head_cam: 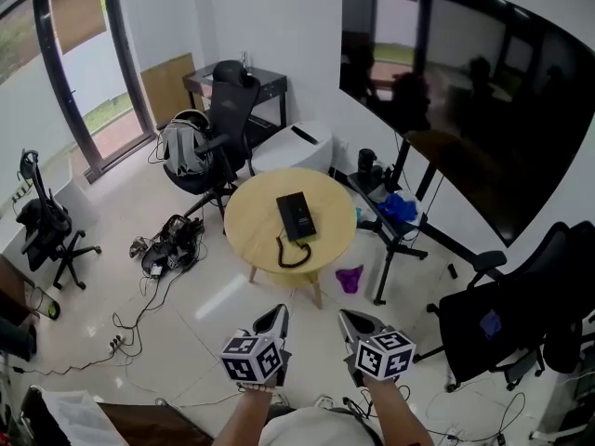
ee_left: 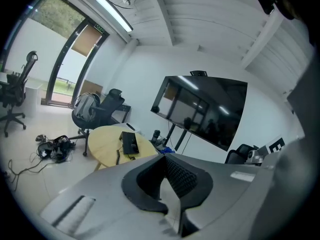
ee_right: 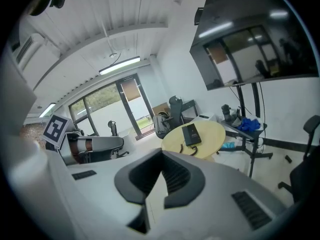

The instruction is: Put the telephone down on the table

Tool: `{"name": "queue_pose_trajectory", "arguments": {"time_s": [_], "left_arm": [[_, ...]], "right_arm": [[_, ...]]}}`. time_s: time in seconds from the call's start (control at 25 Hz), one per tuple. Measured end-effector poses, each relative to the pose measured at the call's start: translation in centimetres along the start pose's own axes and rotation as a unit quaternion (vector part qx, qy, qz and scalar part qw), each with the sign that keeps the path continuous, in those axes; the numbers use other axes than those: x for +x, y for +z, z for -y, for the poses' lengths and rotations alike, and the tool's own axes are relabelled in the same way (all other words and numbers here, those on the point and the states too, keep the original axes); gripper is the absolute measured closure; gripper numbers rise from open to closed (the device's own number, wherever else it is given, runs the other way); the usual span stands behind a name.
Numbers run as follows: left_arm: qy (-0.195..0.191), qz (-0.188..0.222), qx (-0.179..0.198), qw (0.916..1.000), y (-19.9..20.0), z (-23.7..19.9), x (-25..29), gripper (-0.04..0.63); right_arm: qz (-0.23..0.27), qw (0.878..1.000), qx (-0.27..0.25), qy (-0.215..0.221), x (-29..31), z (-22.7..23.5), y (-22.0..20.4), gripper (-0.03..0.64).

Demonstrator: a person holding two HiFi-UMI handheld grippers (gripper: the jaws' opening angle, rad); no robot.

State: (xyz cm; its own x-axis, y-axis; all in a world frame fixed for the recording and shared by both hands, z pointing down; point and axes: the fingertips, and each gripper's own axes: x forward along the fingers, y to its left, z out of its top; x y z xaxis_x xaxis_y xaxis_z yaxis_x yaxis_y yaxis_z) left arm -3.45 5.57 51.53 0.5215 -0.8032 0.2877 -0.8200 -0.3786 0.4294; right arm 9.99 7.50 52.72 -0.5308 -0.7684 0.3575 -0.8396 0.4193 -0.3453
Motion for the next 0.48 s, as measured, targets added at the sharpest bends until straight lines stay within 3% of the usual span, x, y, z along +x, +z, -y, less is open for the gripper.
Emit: {"name": "queue_pose_trajectory", "arguments": {"time_s": [0.48], "left_arm": [[-0.016,-0.003,0.001,0.9999,0.3,-0.6,-0.1,0.595]], "right_arm": [[0.003,1.000,-0.004,-0.009,1.2,-1.2,0.0,0.611]]}}
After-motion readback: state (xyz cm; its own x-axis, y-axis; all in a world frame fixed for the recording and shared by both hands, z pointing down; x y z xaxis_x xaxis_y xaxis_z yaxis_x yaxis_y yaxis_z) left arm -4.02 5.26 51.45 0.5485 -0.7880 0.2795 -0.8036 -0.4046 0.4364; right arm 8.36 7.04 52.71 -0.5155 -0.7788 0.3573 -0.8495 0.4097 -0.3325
